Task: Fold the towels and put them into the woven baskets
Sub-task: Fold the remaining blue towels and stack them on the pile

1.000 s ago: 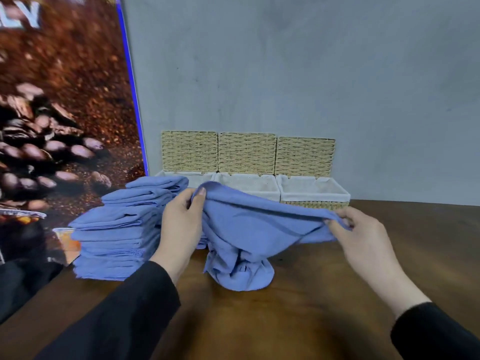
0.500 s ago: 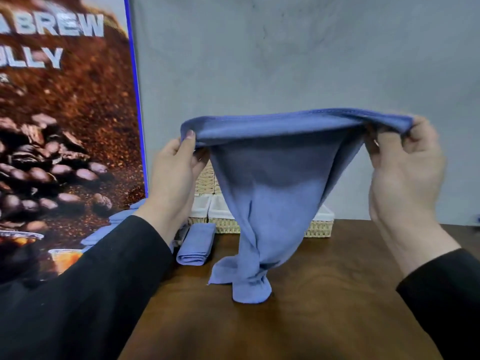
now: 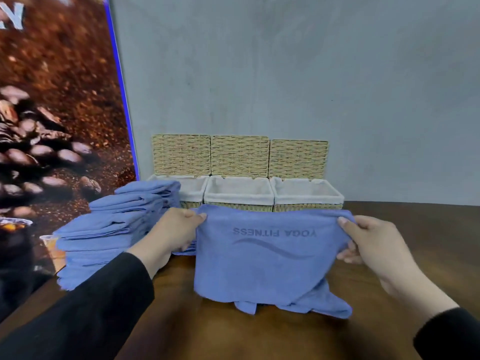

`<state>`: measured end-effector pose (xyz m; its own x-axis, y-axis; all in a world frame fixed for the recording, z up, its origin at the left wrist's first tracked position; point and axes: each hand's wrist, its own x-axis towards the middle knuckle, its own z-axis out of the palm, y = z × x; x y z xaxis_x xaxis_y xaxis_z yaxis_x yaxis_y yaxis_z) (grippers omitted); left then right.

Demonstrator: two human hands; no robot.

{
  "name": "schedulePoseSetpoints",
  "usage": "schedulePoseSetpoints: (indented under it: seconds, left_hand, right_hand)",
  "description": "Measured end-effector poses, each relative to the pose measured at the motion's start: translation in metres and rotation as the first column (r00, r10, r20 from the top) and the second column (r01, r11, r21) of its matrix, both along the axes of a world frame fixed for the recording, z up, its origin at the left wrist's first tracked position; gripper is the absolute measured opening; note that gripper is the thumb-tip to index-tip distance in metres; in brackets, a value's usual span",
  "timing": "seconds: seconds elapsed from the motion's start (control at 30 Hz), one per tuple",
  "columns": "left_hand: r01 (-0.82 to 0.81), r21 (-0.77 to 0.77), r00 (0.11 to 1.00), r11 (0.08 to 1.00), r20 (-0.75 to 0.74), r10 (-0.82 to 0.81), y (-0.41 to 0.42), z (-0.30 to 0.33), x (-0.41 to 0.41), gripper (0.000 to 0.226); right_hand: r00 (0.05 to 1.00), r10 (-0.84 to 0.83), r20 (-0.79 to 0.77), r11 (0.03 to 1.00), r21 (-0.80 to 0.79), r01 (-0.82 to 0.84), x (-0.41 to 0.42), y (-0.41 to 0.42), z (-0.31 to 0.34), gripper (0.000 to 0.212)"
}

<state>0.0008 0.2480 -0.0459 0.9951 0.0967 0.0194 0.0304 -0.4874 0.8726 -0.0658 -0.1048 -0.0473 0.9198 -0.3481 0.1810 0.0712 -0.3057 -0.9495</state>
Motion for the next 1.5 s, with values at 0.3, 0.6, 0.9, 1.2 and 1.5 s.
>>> schedulePoseSetpoints:
  seconds: [0.3, 0.6, 0.9, 1.2, 1.5]
  left_hand:
    - [-0.050, -0.408, 0.985, 0.912, 0.134, 0.114, -0.042, 0.037, 0.091, 0.018]
    - [0.076, 0.152, 0.947, 0.985, 0.299, -0.119, -0.075, 0.003, 0.116, 0.041]
    - [0.531, 0.370, 0.794, 0.762, 0.096, -0.600, -0.063, -0.084, 0.035, 0.049]
    - [0.513, 0.483, 0.745, 0.710, 0.161, -0.648, -0.057, -0.095, 0.037, 0.018]
    - [0.513, 0.607, 0.683, 0.607, 0.139, -0.717, -0.061, -0.096, 0.030, 0.036]
  right_hand:
    - [0.992, -0.087, 0.095, 0.992, 0.105, 0.077, 0.117, -0.004, 0.022, 0.018]
    - [0.989, 0.139, -0.050, 0.957, -0.251, -0.147, 0.155, 0.007, -0.028, 0.065]
    - [0.885, 0.384, -0.265, 0.739, -0.486, -0.466, 0.096, -0.003, -0.084, 0.009]
    - [0.759, 0.507, -0.409, 0.495, -0.583, -0.645, 0.096, -0.012, -0.087, 0.009]
    - [0.941, 0.330, -0.080, 0.825, -0.461, -0.328, 0.094, -0.012, -0.084, 0.008]
